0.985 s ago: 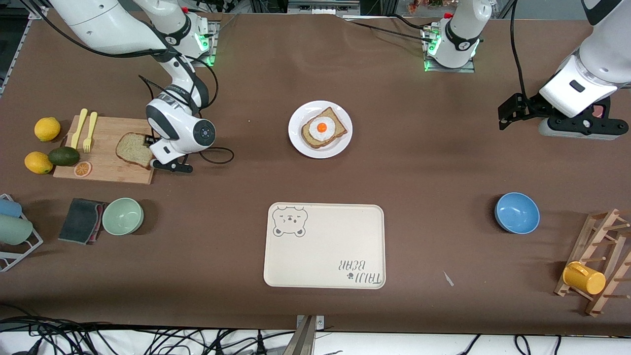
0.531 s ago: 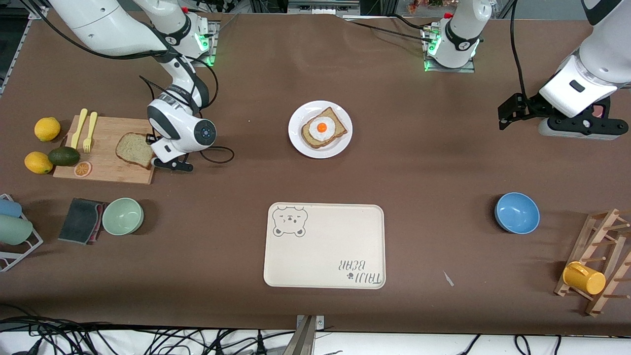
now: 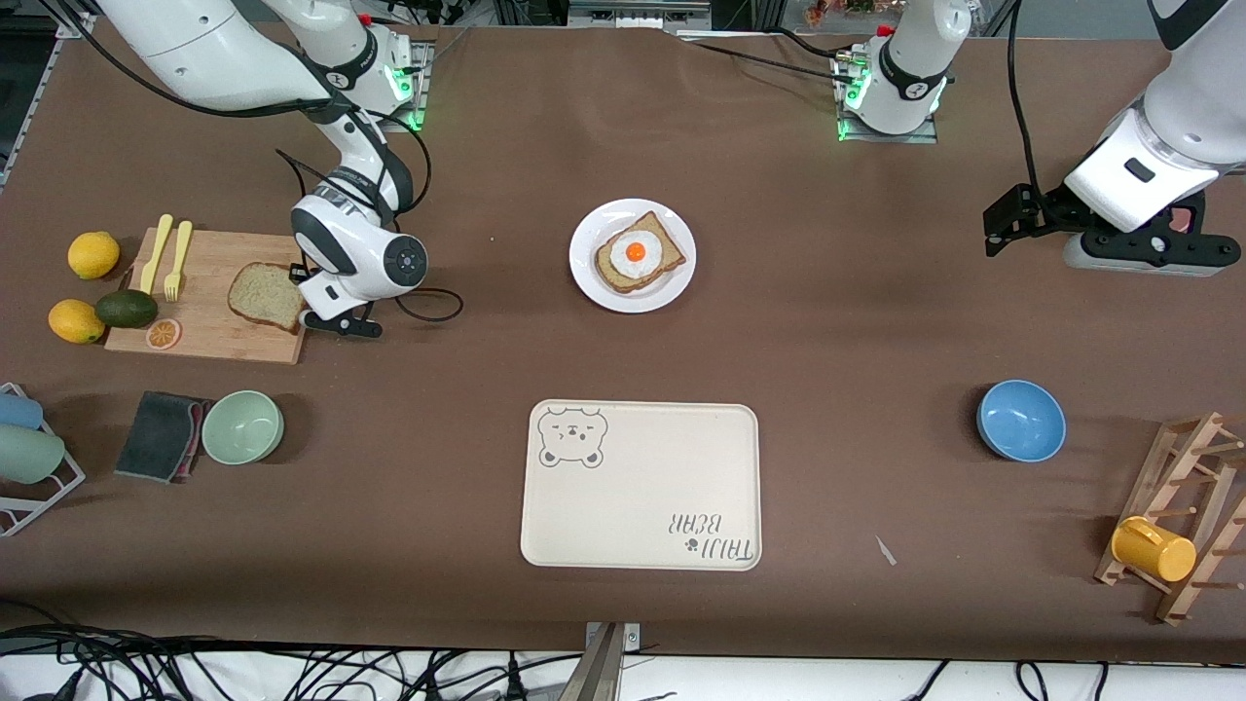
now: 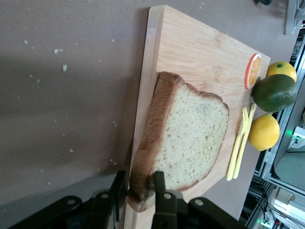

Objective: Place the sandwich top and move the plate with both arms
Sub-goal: 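Close the right gripper on the bread slice edge, then carry the bread slice with the right gripper over the egg toast, then lower the bread onto the egg toast and open the right gripper, then raise the right gripper away while the left gripper reaches toward the plate, then move the left gripper to the plate rim and grip it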

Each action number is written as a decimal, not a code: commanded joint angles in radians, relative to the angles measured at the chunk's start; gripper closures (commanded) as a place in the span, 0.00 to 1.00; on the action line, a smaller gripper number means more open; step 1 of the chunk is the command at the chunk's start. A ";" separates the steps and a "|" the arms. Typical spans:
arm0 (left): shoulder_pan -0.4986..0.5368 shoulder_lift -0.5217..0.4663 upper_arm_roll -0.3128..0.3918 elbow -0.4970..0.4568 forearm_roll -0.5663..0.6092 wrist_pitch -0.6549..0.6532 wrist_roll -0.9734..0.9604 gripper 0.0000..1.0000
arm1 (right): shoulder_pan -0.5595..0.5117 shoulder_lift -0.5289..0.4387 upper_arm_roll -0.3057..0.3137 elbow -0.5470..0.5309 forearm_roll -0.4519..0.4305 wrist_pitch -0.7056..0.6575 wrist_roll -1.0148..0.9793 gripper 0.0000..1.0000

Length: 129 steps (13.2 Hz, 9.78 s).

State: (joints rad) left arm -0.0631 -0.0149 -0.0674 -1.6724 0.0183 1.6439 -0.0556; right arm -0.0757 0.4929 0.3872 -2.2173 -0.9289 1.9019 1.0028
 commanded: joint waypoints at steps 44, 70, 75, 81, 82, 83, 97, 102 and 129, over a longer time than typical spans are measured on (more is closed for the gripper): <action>-0.006 -0.005 -0.002 0.013 -0.005 -0.024 -0.009 0.00 | 0.631 0.148 0.309 0.596 0.279 0.042 -0.389 1.00; -0.006 -0.005 -0.006 0.013 -0.006 -0.041 -0.009 0.00 | 0.578 -0.251 0.133 0.512 0.594 0.032 -0.414 0.00; -0.009 -0.002 -0.008 0.013 -0.023 -0.058 -0.007 0.00 | 0.349 -0.434 0.101 0.507 0.677 -0.010 -0.480 0.00; -0.018 0.041 -0.038 0.011 -0.119 -0.117 0.003 0.00 | 0.277 -0.547 -0.304 0.521 0.975 -0.203 -0.766 0.00; -0.018 0.053 -0.038 0.008 -0.168 -0.124 0.003 0.00 | 0.275 -0.545 -0.379 0.533 0.976 -0.231 -0.771 0.00; -0.018 0.070 -0.038 0.003 -0.222 -0.133 0.002 0.00 | 0.275 -0.542 -0.436 0.539 0.976 -0.231 -0.777 0.00; -0.040 0.556 -0.054 0.010 -0.805 0.100 0.420 0.00 | 0.254 -0.484 -0.639 0.663 0.927 -0.350 -1.069 0.00; -0.072 0.635 -0.063 -0.119 -1.105 0.229 0.778 0.07 | 0.252 -0.482 -0.643 0.686 0.932 -0.356 -1.086 0.00; -0.265 0.725 -0.083 -0.233 -1.351 0.447 1.128 0.39 | 0.280 -0.473 -0.628 0.702 0.921 -0.374 -1.087 0.00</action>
State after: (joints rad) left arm -0.3013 0.7098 -0.1536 -1.8913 -1.2972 2.0686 1.0305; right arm 0.2022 0.0121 -0.2427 -1.5442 0.0034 1.5520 -0.0805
